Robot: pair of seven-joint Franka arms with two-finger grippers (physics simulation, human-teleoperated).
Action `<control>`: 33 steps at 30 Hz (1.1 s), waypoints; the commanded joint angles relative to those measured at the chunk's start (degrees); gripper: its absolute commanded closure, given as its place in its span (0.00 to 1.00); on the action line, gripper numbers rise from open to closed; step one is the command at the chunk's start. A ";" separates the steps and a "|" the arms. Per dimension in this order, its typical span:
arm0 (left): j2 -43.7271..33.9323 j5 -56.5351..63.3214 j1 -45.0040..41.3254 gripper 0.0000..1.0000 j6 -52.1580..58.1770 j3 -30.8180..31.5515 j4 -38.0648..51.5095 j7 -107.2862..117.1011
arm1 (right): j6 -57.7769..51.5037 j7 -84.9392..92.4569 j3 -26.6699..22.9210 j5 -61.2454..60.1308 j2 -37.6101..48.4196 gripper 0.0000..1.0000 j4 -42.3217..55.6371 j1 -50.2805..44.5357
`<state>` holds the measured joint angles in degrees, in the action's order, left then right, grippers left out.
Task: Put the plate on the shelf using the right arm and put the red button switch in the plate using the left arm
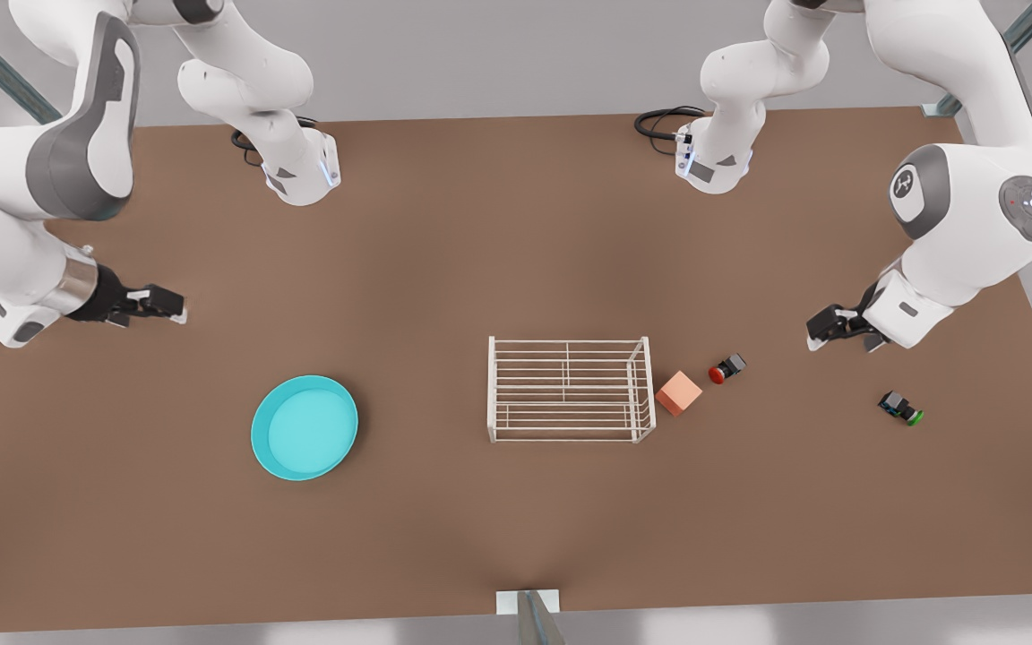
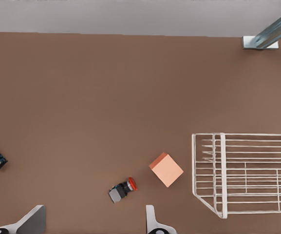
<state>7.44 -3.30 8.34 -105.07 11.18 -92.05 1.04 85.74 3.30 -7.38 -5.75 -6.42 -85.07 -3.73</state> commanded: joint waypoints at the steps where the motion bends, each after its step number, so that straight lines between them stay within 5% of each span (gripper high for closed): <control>1: -0.06 -0.04 0.10 0.00 -1.46 0.07 0.03 0.55 | 1.18 2.15 -0.27 2.40 -0.35 0.00 0.52 -1.37; 21: 8.99 1.98 -7.37 0.00 1.09 3.94 -0.59 -39.26 | 20.43 16.48 -0.97 -11.65 -23.64 0.02 -0.01 5.31; 26: 3.72 2.07 -6.49 0.00 -19.03 3.85 -18.77 -41.29 | 22.71 20.78 -0.80 -16.92 -28.21 0.04 -0.09 7.77; 33: 8.47 4.53 -5.79 0.00 -25.27 2.53 -21.42 -37.34 | 26.76 28.78 -0.44 -18.59 -33.04 0.05 -1.76 7.42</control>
<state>15.71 0.43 2.47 -123.74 13.92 -113.41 -27.22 109.93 17.66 -7.81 -22.78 -39.36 -86.47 3.72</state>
